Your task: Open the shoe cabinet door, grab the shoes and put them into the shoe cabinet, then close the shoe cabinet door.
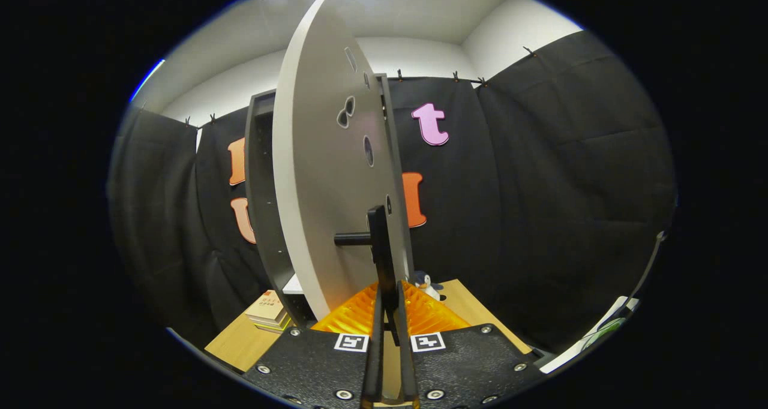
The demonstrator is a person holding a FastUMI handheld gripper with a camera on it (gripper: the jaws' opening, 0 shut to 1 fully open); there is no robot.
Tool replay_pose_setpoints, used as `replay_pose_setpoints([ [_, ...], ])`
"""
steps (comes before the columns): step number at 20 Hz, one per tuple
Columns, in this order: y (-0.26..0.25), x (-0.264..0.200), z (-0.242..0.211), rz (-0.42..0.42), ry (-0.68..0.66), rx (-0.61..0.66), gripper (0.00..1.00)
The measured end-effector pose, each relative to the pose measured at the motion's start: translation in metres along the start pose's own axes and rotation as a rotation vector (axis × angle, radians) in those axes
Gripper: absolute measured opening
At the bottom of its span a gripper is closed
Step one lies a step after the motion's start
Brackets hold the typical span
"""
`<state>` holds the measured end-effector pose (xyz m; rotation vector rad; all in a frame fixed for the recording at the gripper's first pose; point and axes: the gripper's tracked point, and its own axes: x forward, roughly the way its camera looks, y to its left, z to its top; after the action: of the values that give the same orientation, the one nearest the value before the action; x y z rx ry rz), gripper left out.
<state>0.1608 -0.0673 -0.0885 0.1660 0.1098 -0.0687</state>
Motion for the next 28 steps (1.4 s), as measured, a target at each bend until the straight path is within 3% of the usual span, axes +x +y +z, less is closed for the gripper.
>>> replay_pose_setpoints([
  [7, -0.028, -0.001, 0.000, 0.032, 0.013, -0.022, 0.09],
  [18, -0.065, 0.006, -0.002, 0.016, 0.020, -0.054, 0.05],
  [28, -0.066, -0.025, 0.004, -0.169, 0.001, -0.055, 0.09],
])
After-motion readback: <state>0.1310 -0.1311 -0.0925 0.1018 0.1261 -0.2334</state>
